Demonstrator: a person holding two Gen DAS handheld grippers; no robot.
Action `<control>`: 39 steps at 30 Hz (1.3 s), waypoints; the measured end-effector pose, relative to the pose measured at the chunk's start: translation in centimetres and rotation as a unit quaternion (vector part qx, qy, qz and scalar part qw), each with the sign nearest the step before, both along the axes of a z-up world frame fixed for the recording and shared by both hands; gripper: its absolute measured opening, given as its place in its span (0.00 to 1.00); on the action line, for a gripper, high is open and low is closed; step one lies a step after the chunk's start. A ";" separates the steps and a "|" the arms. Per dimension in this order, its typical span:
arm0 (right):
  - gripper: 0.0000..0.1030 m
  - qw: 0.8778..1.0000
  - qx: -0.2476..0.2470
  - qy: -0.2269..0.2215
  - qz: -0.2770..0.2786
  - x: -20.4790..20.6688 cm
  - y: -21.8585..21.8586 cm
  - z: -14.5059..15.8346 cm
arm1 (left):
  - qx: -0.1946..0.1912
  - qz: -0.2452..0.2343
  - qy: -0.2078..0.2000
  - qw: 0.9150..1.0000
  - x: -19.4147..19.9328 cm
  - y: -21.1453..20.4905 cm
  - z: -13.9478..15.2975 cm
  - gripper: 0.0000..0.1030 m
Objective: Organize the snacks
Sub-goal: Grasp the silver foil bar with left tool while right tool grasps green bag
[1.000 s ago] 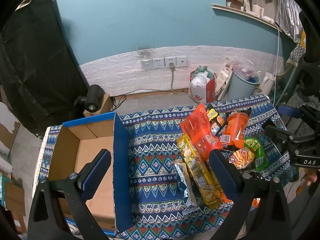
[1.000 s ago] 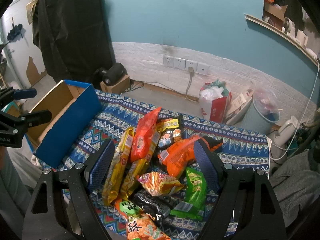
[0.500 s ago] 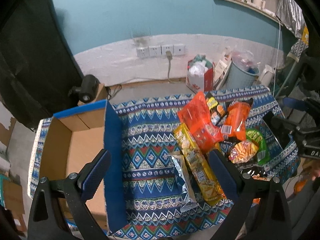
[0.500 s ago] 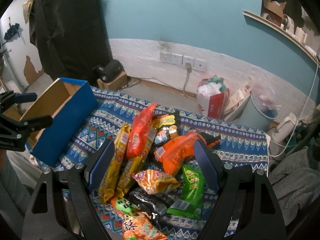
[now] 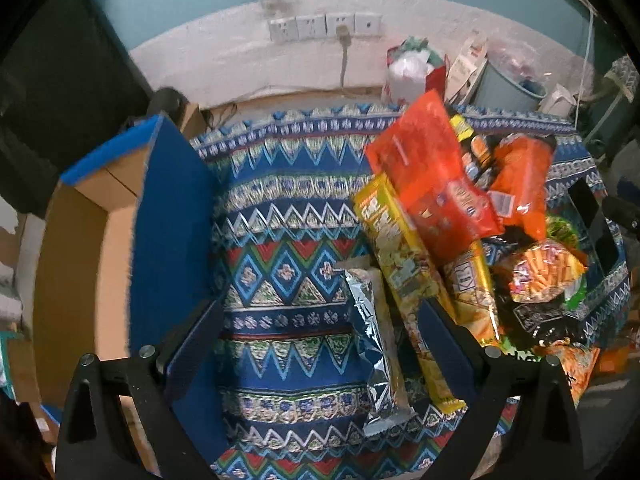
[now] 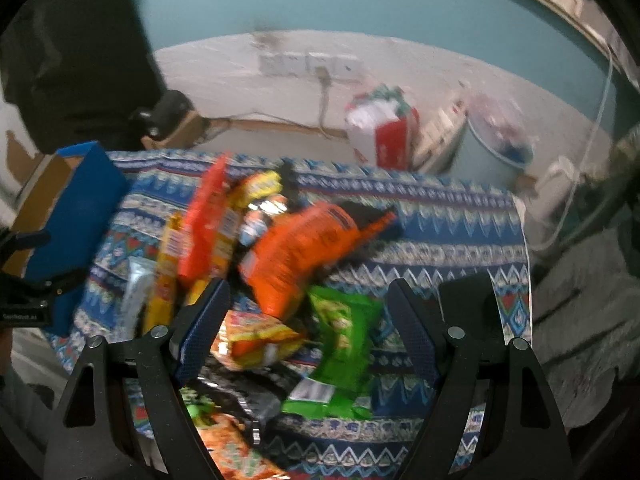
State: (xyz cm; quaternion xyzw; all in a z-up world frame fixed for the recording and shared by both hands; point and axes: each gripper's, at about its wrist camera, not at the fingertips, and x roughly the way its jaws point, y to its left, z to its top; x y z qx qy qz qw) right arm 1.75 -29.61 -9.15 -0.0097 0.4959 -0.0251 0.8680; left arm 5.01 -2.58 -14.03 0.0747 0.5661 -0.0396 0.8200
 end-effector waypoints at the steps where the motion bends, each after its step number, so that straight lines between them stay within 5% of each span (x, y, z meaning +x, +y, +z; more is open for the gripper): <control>1: 0.77 1.000 0.002 0.011 -0.009 0.2 -0.7 -0.8 | -0.004 0.001 0.008 1.000 0.2 0.0 -0.5 0.96; 20: 0.75 0.992 0.001 0.118 -0.038 1.6 -3.9 -8.8 | 0.037 -0.012 0.080 0.996 1.2 -2.0 -7.7 0.79; 25: 0.66 0.989 -0.005 0.140 -0.036 1.9 -3.8 -10.2 | 0.064 -0.039 0.064 0.995 0.9 -3.0 -8.2 0.66; 31: 0.38 0.986 0.004 0.165 -0.026 2.1 -3.8 -12.0 | 0.057 -0.053 0.057 0.995 0.6 -3.7 -8.2 0.30; 39: 0.33 0.990 -0.020 0.141 -0.023 1.0 -3.0 -10.1 | 0.027 -0.039 0.042 0.998 0.4 -2.1 -6.1 0.27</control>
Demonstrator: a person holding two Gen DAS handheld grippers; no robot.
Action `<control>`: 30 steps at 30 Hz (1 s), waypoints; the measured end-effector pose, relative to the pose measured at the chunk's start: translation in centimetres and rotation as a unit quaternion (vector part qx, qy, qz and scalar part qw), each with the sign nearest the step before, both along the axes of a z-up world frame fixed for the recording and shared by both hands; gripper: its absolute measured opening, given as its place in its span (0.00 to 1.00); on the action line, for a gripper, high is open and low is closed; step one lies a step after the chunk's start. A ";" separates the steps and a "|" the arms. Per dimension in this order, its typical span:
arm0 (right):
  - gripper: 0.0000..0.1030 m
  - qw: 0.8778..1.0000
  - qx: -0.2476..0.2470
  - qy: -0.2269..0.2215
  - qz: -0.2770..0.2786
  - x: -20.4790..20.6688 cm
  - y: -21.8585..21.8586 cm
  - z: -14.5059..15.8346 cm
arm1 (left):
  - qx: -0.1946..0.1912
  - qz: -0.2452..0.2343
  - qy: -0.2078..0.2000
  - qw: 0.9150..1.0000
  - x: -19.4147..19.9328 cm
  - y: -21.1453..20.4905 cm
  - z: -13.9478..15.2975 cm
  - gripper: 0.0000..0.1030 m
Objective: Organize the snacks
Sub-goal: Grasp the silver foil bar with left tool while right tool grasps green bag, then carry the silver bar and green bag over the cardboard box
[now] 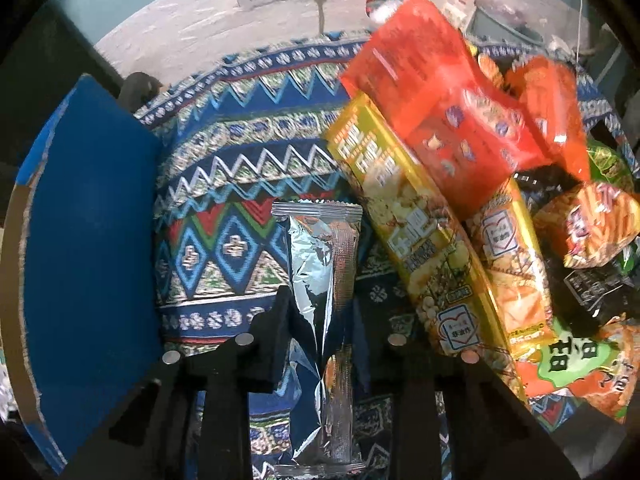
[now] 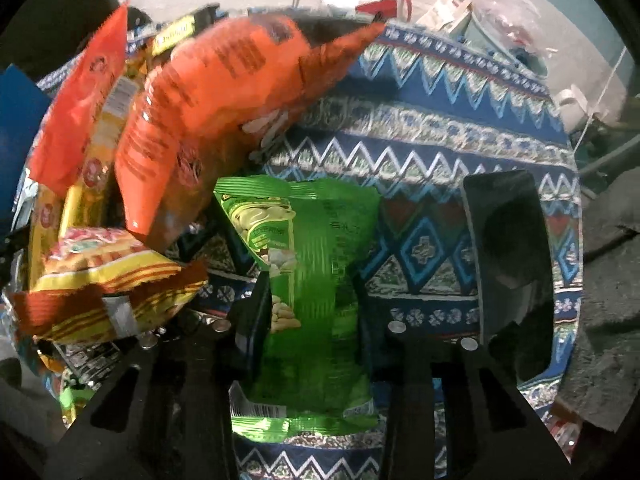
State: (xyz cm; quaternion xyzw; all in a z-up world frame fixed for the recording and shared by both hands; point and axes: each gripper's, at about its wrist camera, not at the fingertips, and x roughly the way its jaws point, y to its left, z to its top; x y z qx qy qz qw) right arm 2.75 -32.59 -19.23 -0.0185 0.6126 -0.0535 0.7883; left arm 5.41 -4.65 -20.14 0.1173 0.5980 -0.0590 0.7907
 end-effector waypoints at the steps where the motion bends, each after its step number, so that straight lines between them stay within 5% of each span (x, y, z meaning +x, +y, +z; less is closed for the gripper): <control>1: 0.33 1.000 -0.003 -0.007 -0.001 -0.1 0.0 0.6 | -0.005 0.002 -0.004 1.000 0.0 0.2 0.5 0.27; 18: 0.33 0.992 0.015 -0.121 0.045 -1.6 4.1 9.9 | -0.040 -0.009 -0.095 0.995 -1.8 1.4 8.5 0.27; 30: 0.33 0.980 0.065 -0.169 0.082 -0.8 8.1 13.3 | -0.044 -0.010 -0.156 0.987 -3.0 3.3 13.6 0.27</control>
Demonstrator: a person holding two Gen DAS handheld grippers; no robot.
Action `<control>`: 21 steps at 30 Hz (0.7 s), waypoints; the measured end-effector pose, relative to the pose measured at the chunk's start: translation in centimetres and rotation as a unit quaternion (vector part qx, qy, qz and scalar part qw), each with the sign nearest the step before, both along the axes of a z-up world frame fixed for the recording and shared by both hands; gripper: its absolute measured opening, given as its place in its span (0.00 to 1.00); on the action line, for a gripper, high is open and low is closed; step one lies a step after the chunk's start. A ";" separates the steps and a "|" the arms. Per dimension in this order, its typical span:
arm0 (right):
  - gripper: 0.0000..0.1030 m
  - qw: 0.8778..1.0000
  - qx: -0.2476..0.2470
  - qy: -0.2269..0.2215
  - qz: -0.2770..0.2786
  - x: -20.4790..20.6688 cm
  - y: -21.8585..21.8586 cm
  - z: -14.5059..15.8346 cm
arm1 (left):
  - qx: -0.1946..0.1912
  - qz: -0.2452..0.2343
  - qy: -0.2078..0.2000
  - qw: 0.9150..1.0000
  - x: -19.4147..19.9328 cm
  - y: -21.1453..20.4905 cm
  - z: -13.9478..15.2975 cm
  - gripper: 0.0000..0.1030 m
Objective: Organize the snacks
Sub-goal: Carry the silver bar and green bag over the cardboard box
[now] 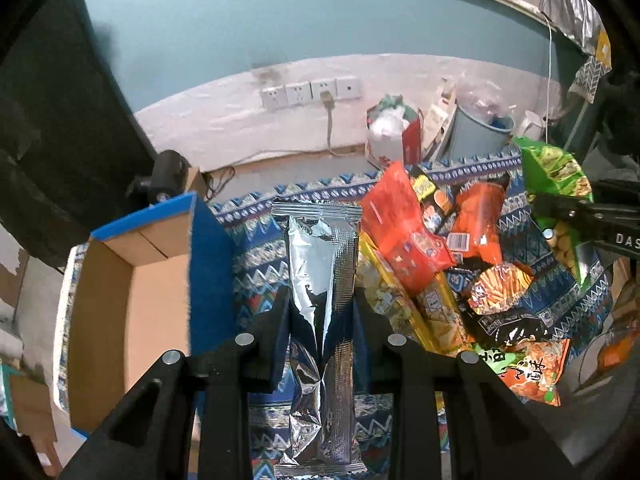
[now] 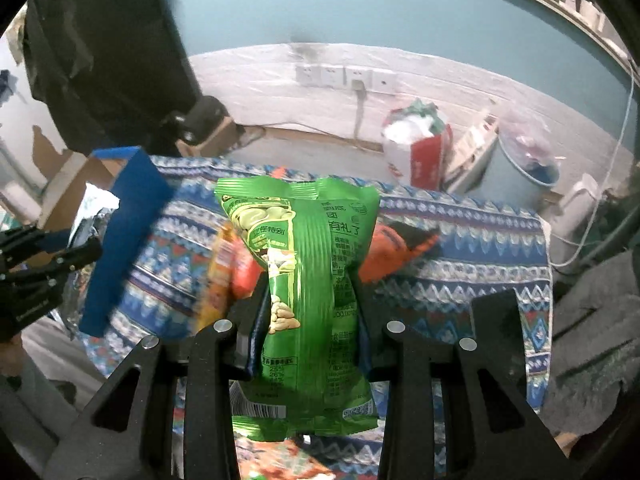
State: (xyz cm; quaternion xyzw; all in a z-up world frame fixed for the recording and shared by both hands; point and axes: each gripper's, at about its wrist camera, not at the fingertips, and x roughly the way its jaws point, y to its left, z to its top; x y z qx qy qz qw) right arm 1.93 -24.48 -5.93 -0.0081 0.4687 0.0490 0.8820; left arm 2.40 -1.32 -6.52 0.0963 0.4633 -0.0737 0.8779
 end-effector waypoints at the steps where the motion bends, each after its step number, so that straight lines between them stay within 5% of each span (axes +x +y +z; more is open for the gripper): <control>1: 0.33 1.000 0.001 -0.001 0.004 0.2 0.5 0.1 | 0.000 0.002 -0.003 1.000 -0.1 0.2 0.2 0.27; 21: 0.33 0.995 0.021 -0.005 0.095 5.8 12.0 0.8 | -0.015 0.093 -0.033 0.995 -0.8 10.7 1.9 0.27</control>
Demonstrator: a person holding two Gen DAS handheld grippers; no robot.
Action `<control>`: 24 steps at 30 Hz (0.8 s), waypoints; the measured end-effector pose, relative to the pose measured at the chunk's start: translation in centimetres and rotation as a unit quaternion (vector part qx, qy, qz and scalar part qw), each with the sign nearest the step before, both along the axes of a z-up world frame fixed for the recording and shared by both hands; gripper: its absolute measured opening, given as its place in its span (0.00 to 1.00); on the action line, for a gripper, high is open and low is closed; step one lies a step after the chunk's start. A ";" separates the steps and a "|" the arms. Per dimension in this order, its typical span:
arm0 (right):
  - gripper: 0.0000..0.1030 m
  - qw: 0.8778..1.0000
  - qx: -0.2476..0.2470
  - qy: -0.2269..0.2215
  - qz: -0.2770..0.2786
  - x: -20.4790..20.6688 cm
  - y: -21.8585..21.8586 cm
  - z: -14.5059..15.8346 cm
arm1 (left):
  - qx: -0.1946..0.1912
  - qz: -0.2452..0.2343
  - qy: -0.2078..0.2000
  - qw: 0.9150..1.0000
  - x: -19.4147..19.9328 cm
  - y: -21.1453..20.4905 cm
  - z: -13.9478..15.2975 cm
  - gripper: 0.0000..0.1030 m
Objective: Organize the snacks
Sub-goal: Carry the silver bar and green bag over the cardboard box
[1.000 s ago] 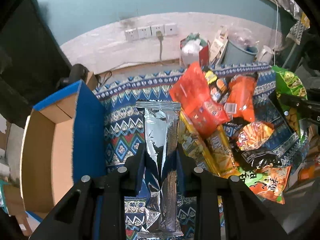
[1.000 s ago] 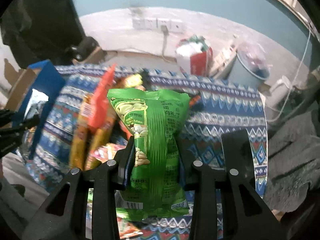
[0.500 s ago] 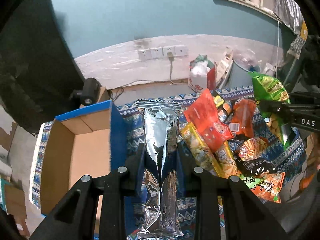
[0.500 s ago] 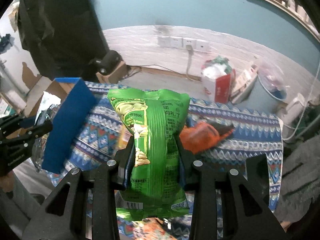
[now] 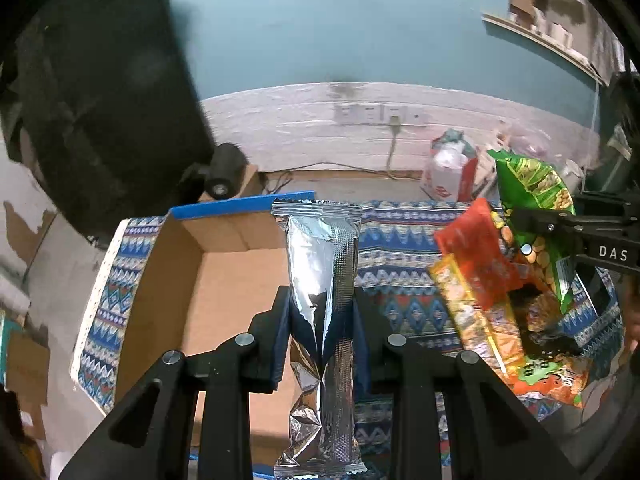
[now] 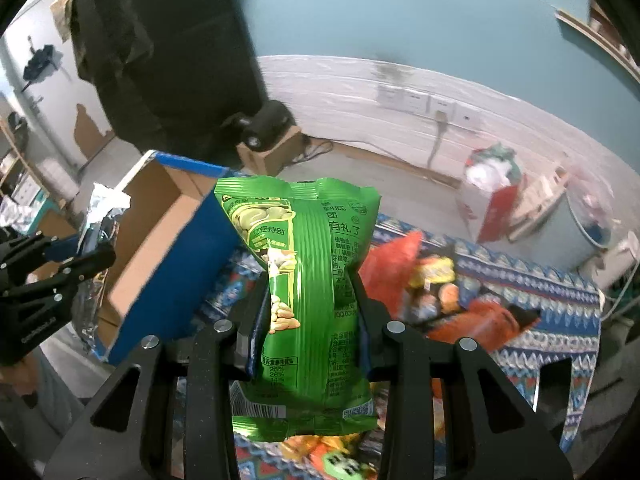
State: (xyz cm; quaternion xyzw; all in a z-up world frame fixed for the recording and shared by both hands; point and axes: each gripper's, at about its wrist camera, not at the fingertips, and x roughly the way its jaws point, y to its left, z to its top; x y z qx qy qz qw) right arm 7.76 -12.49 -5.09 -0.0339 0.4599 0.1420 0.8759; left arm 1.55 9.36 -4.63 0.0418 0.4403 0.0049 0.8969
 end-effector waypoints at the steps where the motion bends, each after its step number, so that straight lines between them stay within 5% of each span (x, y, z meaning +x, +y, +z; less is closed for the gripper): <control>1: 0.33 1.000 0.000 0.001 0.003 0.2 0.4 -0.1 | -0.001 0.005 0.001 1.000 0.0 0.6 -0.1 0.27; 24: 0.33 0.994 0.008 0.042 0.102 4.0 14.8 -3.4 | -0.015 0.106 0.063 0.992 1.3 10.7 -5.8 0.28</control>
